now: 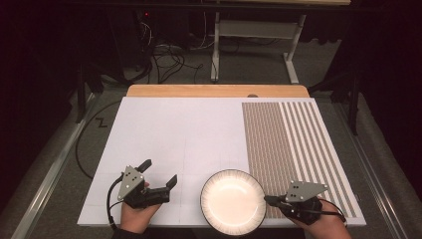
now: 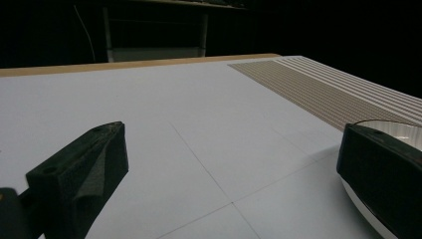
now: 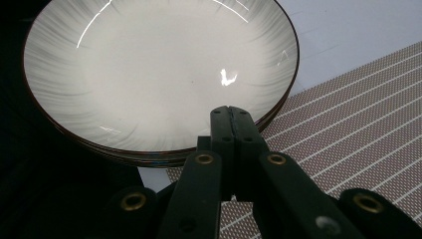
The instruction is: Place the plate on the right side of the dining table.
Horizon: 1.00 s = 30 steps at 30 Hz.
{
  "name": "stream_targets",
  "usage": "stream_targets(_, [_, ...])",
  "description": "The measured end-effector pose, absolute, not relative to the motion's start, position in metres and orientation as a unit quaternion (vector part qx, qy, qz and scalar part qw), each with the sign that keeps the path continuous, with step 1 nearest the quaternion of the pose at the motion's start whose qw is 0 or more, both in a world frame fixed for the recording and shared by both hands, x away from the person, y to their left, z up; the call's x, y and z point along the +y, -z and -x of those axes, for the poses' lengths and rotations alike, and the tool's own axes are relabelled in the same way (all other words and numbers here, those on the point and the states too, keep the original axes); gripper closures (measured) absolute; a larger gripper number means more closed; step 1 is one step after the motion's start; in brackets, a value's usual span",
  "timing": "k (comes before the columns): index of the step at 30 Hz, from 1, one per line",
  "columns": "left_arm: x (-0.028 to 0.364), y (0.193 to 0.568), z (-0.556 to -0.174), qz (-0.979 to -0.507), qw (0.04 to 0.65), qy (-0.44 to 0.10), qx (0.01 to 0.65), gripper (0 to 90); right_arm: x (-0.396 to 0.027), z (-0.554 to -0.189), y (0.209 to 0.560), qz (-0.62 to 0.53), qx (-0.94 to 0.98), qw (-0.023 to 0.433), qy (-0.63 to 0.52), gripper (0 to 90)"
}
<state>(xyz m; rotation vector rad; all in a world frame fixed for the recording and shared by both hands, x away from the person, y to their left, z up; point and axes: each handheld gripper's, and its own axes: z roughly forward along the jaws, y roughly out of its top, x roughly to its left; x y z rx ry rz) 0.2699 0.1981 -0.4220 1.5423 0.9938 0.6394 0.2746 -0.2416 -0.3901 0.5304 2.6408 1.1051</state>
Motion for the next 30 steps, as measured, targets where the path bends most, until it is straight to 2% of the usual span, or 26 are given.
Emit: stream_targets(30, [0.1977,0.4216,-0.2701,-0.656,0.564,-0.272,0.42,0.6,-0.236,-0.2738,0.3879,-0.182,0.904,0.126,-0.364,90.0])
